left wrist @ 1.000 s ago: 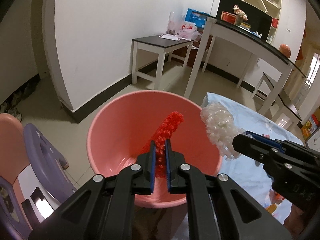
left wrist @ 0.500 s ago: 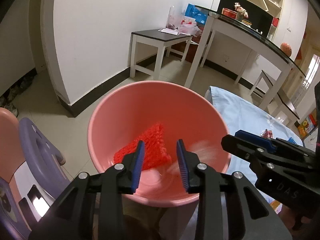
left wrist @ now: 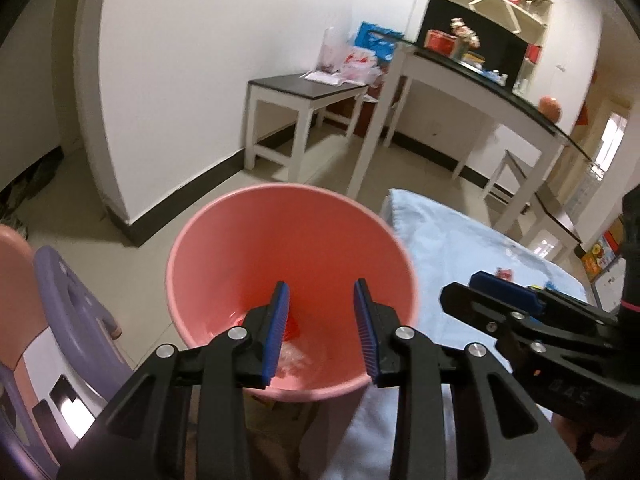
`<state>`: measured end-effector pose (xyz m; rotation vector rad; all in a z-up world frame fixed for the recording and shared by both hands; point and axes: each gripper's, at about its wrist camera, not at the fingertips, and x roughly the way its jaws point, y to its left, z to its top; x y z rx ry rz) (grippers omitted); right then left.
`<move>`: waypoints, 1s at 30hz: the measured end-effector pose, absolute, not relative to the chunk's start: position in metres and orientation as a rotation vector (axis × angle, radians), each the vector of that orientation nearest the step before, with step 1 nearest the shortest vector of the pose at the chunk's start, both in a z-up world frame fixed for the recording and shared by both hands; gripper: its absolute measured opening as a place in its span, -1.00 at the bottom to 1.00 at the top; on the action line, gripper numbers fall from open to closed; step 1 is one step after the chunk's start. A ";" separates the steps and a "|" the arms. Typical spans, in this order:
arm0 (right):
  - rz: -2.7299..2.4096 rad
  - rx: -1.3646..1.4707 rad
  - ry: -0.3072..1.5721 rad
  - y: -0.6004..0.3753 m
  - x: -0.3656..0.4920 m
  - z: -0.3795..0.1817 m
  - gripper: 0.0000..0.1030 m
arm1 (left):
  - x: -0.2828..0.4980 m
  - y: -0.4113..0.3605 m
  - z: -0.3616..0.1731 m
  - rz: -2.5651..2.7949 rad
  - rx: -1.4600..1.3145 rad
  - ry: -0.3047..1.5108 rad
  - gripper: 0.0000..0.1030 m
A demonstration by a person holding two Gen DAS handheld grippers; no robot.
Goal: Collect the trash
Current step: 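Grasp the chip piece with the left tool while the right tool returns to the table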
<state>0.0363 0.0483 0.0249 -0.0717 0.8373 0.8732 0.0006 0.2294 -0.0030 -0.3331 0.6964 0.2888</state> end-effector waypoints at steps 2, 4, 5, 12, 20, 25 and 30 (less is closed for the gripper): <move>0.866 -0.062 0.828 0.039 0.033 0.029 -0.15 | -0.001 0.218 0.005 0.261 -0.313 0.681 -0.35; 0.854 -0.052 0.818 0.027 0.029 0.034 -0.15 | -0.002 0.207 0.012 0.236 -0.291 0.667 -0.35; 0.849 -0.049 0.815 0.021 0.028 0.035 -0.15 | -0.003 0.201 0.015 0.221 -0.282 0.659 -0.35; 0.772 -0.011 0.792 -0.036 0.024 0.048 -0.15 | -0.008 0.150 0.031 0.063 -0.231 0.628 -0.35; 0.634 0.005 0.755 -0.118 0.011 0.054 -0.15 | -0.009 0.103 0.018 -0.138 -0.152 0.687 -0.35; 0.569 0.044 0.766 -0.160 0.004 0.046 -0.15 | -0.010 0.079 -0.002 -0.214 -0.084 0.759 -0.35; 0.536 0.052 0.794 -0.184 -0.004 0.033 -0.15 | -0.014 0.065 -0.024 -0.259 -0.049 0.825 -0.35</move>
